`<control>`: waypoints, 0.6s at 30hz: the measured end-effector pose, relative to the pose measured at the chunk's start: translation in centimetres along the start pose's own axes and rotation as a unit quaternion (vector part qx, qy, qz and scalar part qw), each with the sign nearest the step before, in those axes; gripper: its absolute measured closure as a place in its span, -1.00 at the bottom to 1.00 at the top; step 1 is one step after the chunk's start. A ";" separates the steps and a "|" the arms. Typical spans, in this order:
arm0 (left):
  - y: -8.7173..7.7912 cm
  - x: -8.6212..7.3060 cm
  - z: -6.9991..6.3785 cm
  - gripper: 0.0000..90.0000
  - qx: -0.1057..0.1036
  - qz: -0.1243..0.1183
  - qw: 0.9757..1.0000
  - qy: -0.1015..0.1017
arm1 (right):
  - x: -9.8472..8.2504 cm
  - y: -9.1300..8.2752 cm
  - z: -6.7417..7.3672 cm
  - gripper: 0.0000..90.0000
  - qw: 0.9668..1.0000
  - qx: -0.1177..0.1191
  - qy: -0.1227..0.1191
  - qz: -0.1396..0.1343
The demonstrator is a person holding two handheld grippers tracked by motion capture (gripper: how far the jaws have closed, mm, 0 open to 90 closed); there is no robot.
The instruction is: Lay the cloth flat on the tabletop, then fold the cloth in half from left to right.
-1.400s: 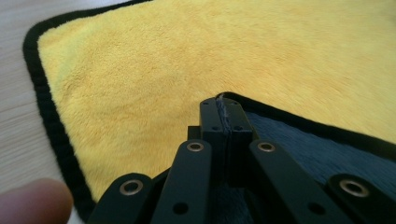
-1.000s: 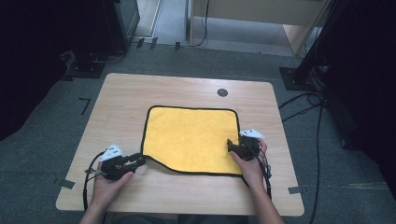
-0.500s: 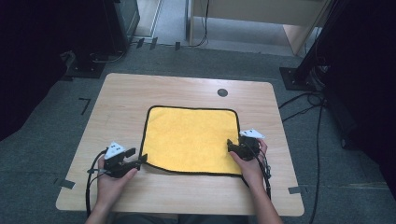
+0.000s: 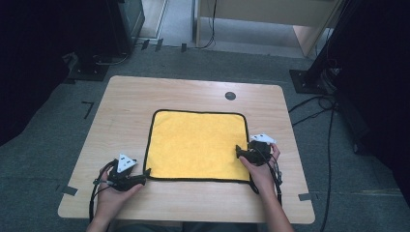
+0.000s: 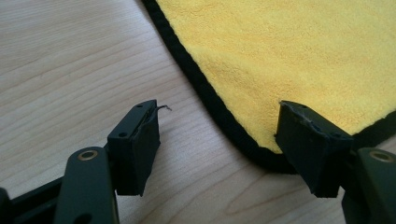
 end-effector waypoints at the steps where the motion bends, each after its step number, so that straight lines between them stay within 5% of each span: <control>1: 0.0 0.0 0.0 -0.33 0.000 0.000 1.000 0.000 | 0.0 0.0 0.0 -0.61 1.000 0.000 0.000 0.000; 8: 0.1 0.0 -0.1 -0.35 0.007 0.001 1.000 0.002 | 3.3 -2.1 3.0 -0.59 0.998 0.039 -0.042 -0.040; 13: 0.0 0.0 -0.1 -0.35 0.009 0.000 1.000 -0.007 | 5.1 -1.7 4.7 -0.53 0.996 0.056 -0.052 -0.041; 18: -0.2 -0.2 -0.1 -0.34 0.014 -0.003 1.000 -0.017 | 8.6 -0.6 8.0 -0.35 0.993 0.080 -0.067 -0.058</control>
Point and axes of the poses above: each handheld gripper's, and its own axes: y roughly forward along the jaws, x roughly out of its top, z roughly to its left, the point moved 3 cm from there along y, roughly forward along the jaws, and after that the axes turned 3 degrees about -y, right-handed, at the moved point
